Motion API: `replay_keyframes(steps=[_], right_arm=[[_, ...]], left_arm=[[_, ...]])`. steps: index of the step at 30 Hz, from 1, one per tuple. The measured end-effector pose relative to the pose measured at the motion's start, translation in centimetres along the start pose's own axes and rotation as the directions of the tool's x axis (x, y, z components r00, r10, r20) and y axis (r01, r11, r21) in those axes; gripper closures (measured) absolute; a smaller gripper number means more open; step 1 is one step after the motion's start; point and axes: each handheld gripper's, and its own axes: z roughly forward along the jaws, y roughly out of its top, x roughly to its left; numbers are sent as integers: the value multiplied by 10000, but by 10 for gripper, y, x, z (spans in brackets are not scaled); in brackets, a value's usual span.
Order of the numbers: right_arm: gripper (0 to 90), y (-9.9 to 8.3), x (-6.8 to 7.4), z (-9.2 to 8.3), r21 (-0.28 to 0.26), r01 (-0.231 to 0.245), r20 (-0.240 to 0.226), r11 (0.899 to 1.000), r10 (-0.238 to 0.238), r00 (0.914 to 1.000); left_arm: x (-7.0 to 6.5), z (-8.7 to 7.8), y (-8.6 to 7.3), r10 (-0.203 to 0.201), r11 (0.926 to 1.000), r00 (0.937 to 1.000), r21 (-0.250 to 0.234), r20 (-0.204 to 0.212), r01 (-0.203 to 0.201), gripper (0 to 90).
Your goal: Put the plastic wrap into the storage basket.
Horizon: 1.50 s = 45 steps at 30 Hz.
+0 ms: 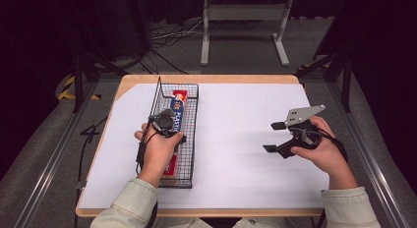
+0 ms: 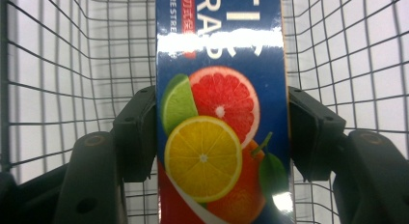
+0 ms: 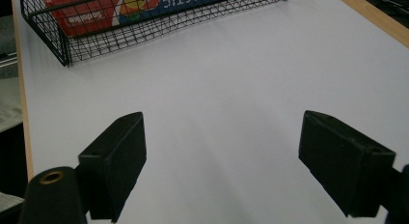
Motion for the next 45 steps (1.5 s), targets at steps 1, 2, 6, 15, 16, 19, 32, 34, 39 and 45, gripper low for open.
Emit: replay_keyframes(steps=[1,2,6,15,16,19,32,34,39,45], right_arm=[[176,0,0,0,0,0,0,10000,0,10000],[176,0,0,0,11,-17,-4,10000,17,10000],[176,-1,-1,1,65,-27,-20,10000,27,10000],[169,-4,-5,3,39,-63,162,10000,63,9998],[169,-5,-6,3,51,-80,160,10000,79,9998],[170,-6,-7,4,68,-114,139,9999,113,9998],[179,-18,-19,6,-139,-414,488,9990,420,9979],[182,-21,-21,7,-192,-432,603,9989,443,9972],[191,-28,-27,7,-409,-521,819,9978,553,9951],[190,-35,-33,6,-572,-715,996,9958,769,9920]], left_arm=[[0,0,0,0,10000,10000,0,0,0,351],[-1,-2,1,-85,9998,10000,-156,-28,85,351],[-4,-7,4,99,9999,9998,-111,145,-97,325],[-8,-23,14,1115,9911,9915,-804,674,-1060,176],[-8,-23,14,1115,9911,9915,-804,674,-1060,175],[-9,-35,21,1384,9833,9871,-1299,808,-1273,180],[7,-61,52,2369,8907,9661,-4201,1027,-1737,156],[12,-63,56,2502,8714,9617,-4591,1123,-1731,163],[32,-61,63,3230,7961,9408,-5671,1026,-2115,188],[64,-52,65,4284,7019,9009,-6535,696,-2833,164]])
